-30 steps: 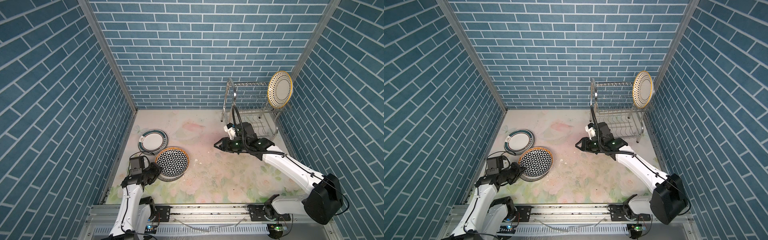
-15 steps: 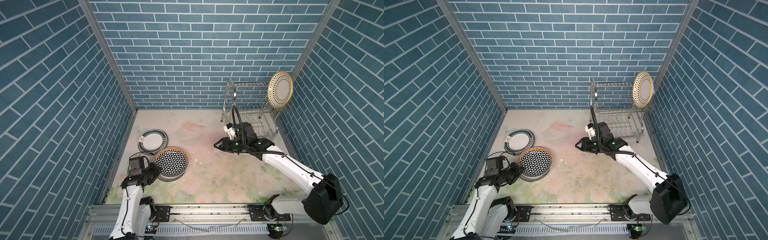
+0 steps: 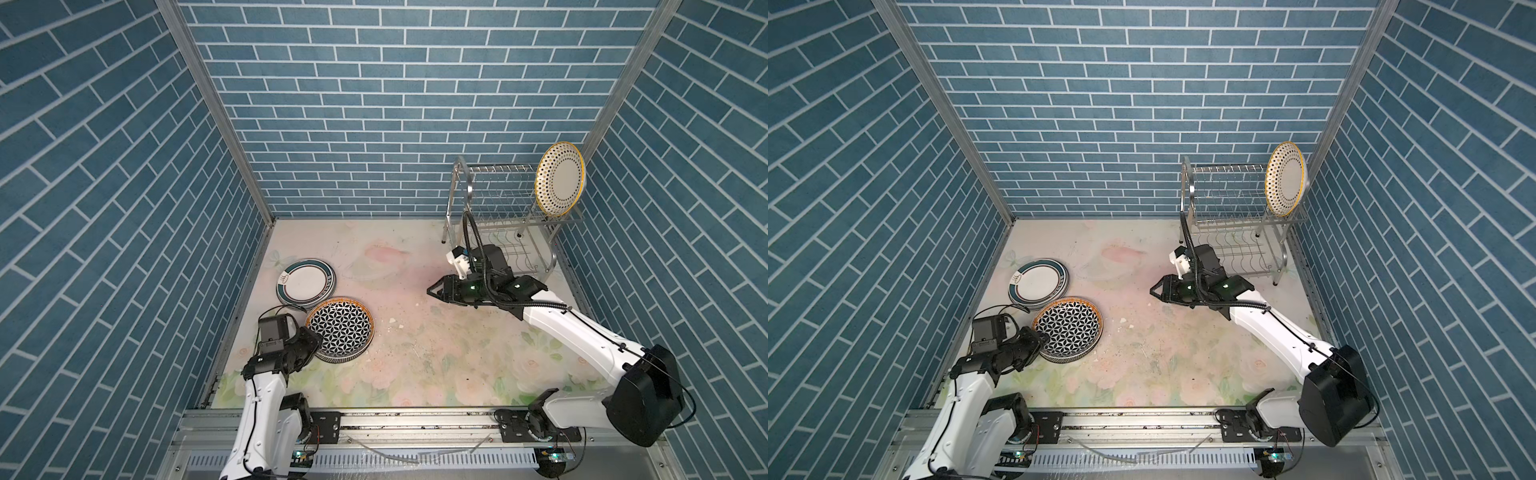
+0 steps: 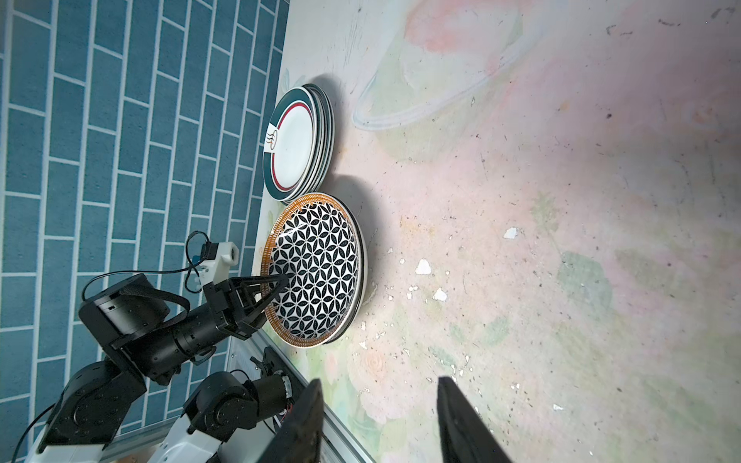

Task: Unload the plates from the dish rack
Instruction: Place the plate on the plate.

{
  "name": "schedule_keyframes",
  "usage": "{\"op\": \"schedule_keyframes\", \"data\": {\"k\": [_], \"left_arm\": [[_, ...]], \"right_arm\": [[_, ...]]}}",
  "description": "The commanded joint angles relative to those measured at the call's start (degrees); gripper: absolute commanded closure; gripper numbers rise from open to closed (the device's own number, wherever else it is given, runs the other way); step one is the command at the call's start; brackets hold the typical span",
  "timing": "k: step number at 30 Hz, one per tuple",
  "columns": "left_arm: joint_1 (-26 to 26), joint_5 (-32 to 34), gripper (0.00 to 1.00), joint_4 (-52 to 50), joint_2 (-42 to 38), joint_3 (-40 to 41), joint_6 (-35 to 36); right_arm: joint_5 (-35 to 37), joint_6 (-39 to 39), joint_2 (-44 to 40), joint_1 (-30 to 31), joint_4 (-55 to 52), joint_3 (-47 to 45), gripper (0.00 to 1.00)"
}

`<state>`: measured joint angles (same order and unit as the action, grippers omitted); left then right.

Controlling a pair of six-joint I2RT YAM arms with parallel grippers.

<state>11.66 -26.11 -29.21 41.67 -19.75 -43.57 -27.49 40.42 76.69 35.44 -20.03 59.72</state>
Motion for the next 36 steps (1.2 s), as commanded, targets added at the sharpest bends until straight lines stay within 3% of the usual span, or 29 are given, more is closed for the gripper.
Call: {"op": "schedule_keyframes", "data": {"k": [1, 9, 15, 16, 36], "left_arm": [[0.1, -0.3, 0.67, 0.7, -0.8, -0.1, 0.2], [0.2, 0.3, 0.5, -0.1, -1.2, -0.2, 0.0], [0.1, 1.2, 0.28, -1.1, -1.5, -0.6, 0.0], [0.1, 1.4, 0.02, -1.4, -1.5, -0.8, 0.0], [0.1, 4.8, 0.01, -7.1, -0.6, -4.8, 1.1]], "right_arm": [[-1.1, -1.8, 0.1, -0.2, 1.0, -2.0, 0.53], [-1.1, -1.8, 0.1, -0.2, 1.0, -2.2, 0.53], [-1.1, -1.9, 0.1, -0.2, 1.2, -2.4, 0.53], [-1.2, -2.0, 0.1, -0.3, 1.3, -2.4, 0.53], [-4.1, -2.2, 2.0, -2.5, 5.2, -4.4, 0.53]]}}
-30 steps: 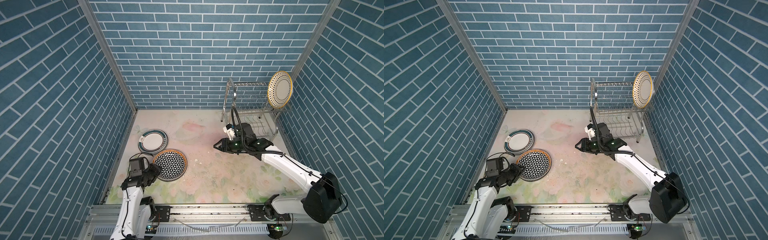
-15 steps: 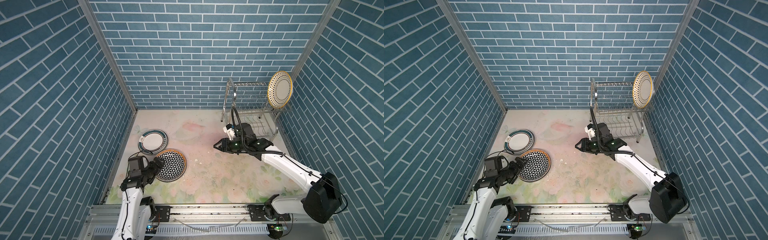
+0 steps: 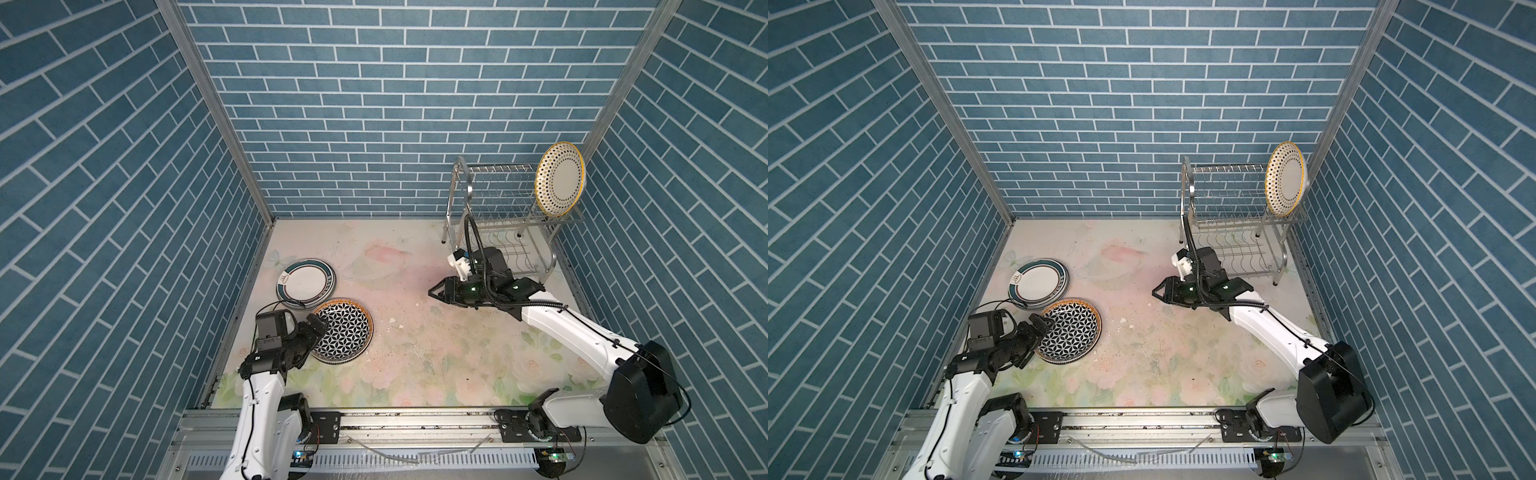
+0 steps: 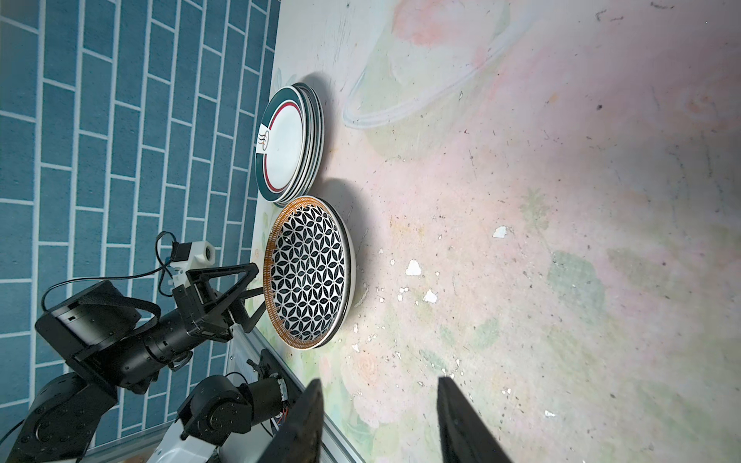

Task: Unload the plates from the dish rack
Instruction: Place the plate on the plate.

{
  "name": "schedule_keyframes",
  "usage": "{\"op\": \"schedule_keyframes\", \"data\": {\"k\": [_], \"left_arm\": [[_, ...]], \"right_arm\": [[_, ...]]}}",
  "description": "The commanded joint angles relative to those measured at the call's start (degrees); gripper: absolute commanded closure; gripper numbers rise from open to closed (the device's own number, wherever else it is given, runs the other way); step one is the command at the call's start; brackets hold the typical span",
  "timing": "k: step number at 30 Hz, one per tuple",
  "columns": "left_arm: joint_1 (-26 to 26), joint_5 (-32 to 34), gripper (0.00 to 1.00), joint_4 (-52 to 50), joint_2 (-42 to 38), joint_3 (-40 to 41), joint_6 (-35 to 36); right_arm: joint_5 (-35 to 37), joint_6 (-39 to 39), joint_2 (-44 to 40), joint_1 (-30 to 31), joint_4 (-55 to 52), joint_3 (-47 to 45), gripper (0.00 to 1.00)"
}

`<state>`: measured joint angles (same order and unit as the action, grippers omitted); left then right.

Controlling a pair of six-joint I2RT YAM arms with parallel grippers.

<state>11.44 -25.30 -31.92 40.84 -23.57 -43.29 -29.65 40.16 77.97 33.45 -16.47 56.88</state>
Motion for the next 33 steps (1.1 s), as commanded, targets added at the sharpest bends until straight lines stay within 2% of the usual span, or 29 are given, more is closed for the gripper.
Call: {"op": "schedule_keyframes", "data": {"k": [1, 9, 16, 18, 19, 20, 27, 28, 31, 32, 33], "left_arm": [[0.3, 4.6, 0.01, -5.0, 0.2, -1.2, 0.8], [0.3, 9.2, 0.01, -9.7, -3.9, -4.9, 0.0], [0.2, 8.0, 0.01, -10.5, -2.9, -7.6, 1.0], [0.2, 7.1, 0.01, -10.4, -2.3, -8.2, 1.6], [0.2, 6.5, 0.01, -10.2, -1.8, -8.6, 1.8], [0.2, 5.8, 0.01, -10.1, -1.2, -8.9, 2.2], [-2.0, 3.9, 0.01, -10.6, 1.6, -12.4, 4.5], [-2.8, 4.4, 0.01, -11.1, 1.9, -13.3, 4.7], [-5.6, 5.4, 0.01, -11.9, 2.1, -16.2, 4.9], [-6.8, 5.9, 0.01, -12.1, 2.3, -17.6, 4.9], [-8.2, 6.4, 0.01, -12.4, 2.7, -19.0, 4.9]], "right_arm": [[-1.9, -2.2, 0.7, -0.7, 1.5, -1.5, 0.53], [-2.2, -3.4, 1.1, -1.9, 1.3, -1.2, 0.53], [-1.1, -4.1, 0.1, -2.3, -1.1, -0.7, 0.53], [0.0, -4.6, -0.8, -2.4, -2.5, -0.5, 0.48], [0.4, -4.7, -1.2, -2.5, -3.2, -0.3, 0.36], [0.9, -4.8, -1.7, -2.6, -3.8, -0.2, 0.33], [3.5, -5.2, -4.2, -3.1, -8.3, 1.6, 0.32], [3.9, -5.3, -4.8, -3.2, -9.2, 2.0, 0.28], [6.1, -6.1, -6.4, -3.3, -12.8, 3.8, 0.26], [7.2, -6.4, -7.1, -3.4, -14.6, 4.7, 0.18], [8.4, -6.7, -7.7, -3.4, -16.2, 5.5, 0.16]]}}
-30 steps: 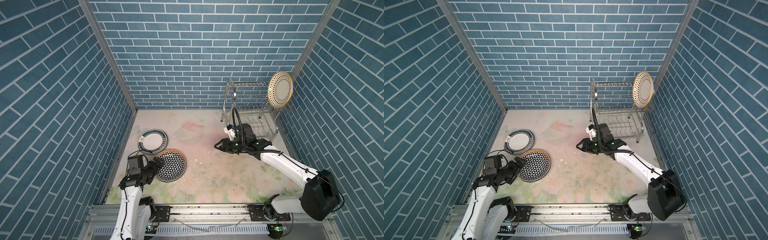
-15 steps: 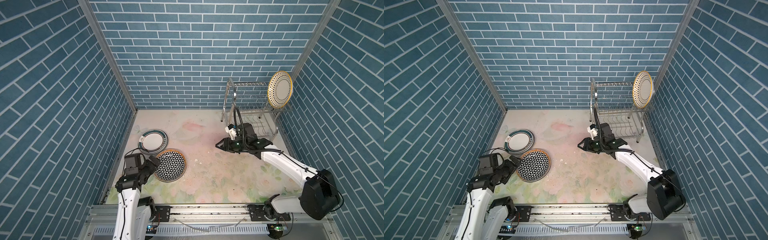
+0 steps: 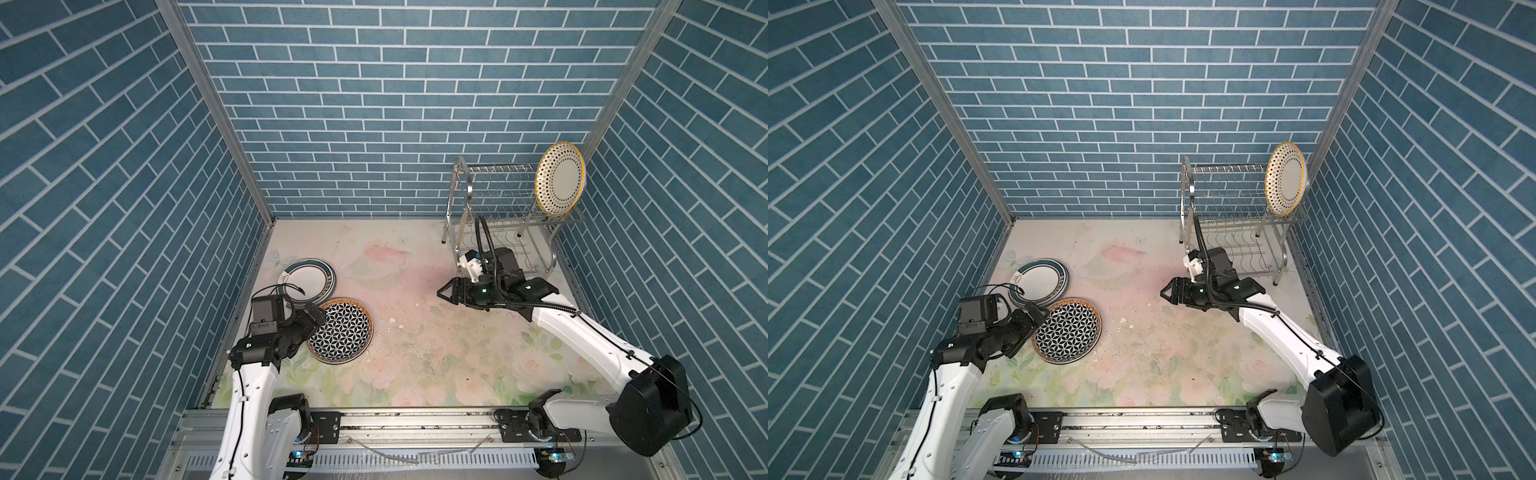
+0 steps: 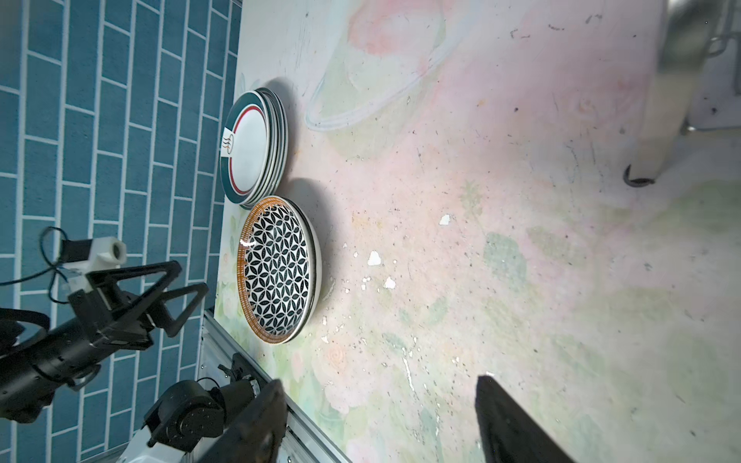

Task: Unload the plates from the dish rack
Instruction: Place the plate on the plate, then pick up the plate from the dish rack.

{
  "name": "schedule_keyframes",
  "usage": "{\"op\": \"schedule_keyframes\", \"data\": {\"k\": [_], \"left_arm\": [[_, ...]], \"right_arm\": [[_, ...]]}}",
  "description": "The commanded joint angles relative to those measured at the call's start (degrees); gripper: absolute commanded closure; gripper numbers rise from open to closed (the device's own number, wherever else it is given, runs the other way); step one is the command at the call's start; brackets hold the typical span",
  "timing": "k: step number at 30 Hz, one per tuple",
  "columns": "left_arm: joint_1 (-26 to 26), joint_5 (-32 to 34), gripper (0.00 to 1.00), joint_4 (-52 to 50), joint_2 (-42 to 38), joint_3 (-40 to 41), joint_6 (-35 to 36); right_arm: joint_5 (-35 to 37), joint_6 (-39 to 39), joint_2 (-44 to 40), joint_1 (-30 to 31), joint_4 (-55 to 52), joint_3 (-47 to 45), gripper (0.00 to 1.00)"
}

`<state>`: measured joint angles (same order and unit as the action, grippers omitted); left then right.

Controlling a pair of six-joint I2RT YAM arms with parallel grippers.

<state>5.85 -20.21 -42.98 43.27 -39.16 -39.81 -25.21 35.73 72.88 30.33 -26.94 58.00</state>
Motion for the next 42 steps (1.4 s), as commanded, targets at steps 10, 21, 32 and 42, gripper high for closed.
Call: {"op": "schedule_keyframes", "data": {"k": [10, 21, 32, 42], "left_arm": [[-24.6, 14.9, 0.01, -1.6, 7.2, -19.7, -0.4], [-42.5, 20.4, 0.01, 2.3, 21.9, -36.3, 6.7], [-54.1, 27.3, 0.01, 5.2, 32.8, -50.9, 14.0], [-56.2, 26.9, 0.01, 4.7, 33.2, -48.7, 13.8]], "right_arm": [[17.9, -6.6, -9.5, -2.1, -25.1, 17.1, 0.01], [45.9, -10.3, -8.7, -3.7, -41.6, 40.2, 0.01], [62.5, -7.5, -3.6, -10.7, -34.5, 48.1, 0.01], [62.1, -5.5, 3.8, -18.0, -27.1, 50.1, 0.01]]}}
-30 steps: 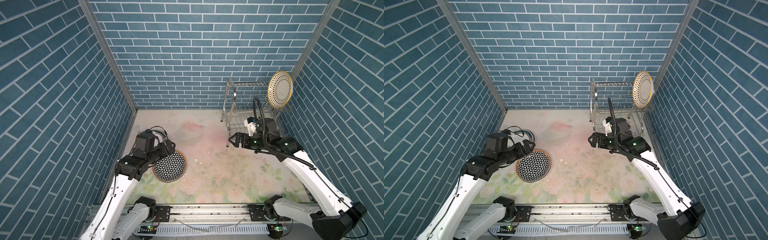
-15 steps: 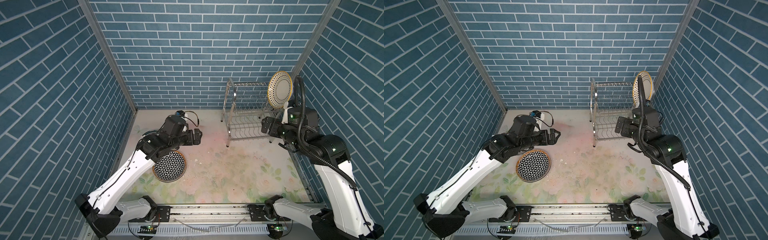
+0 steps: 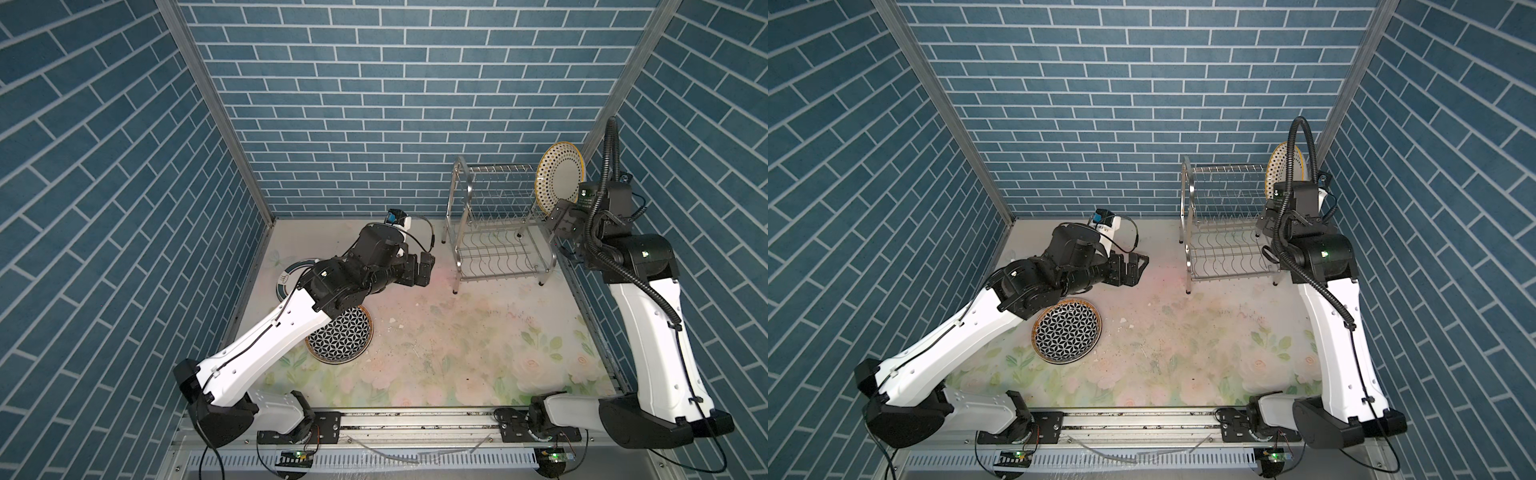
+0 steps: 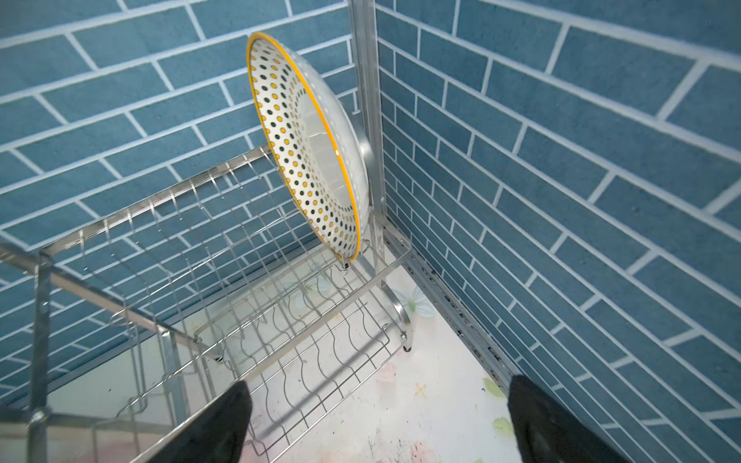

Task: Unload the plates from the dish rack
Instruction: Pick up the plate from the dish rack.

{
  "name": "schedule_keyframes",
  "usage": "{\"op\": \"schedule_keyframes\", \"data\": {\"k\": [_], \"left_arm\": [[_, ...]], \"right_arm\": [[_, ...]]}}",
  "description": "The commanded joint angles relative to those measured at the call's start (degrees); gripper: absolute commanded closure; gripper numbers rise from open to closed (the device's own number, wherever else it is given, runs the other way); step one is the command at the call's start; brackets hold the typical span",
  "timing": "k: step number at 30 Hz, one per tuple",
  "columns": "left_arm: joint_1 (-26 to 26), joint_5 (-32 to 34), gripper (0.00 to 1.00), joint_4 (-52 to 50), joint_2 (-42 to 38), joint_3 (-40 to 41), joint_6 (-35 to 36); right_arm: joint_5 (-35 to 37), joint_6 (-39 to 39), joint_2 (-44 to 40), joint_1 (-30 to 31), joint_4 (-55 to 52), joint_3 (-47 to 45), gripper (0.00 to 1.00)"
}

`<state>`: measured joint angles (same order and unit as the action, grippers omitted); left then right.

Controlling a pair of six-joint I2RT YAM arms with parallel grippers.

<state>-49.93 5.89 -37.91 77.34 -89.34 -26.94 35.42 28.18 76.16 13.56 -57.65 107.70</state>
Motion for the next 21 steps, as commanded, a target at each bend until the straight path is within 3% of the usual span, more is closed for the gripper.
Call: {"op": "schedule_keyframes", "data": {"k": [1, 14, 21], "left_arm": [[-0.4, 0.9, 0.01, -0.2, -1.4, 2.4, 0.9], [-0.4, -0.3, 0.01, 3.7, -6.8, 12.5, -0.4], [-0.4, -0.8, 0.01, 4.0, -7.3, 14.0, -0.5]], "right_arm": [[1.5, 2.3, 1.1, -1.9, 4.6, 0.1, 0.01], [-0.4, -7.4, -2.8, -4.2, 36.8, -22.0, 0.01], [2.1, -10.6, -2.0, -4.8, 46.8, -27.9, 0.04]]}}
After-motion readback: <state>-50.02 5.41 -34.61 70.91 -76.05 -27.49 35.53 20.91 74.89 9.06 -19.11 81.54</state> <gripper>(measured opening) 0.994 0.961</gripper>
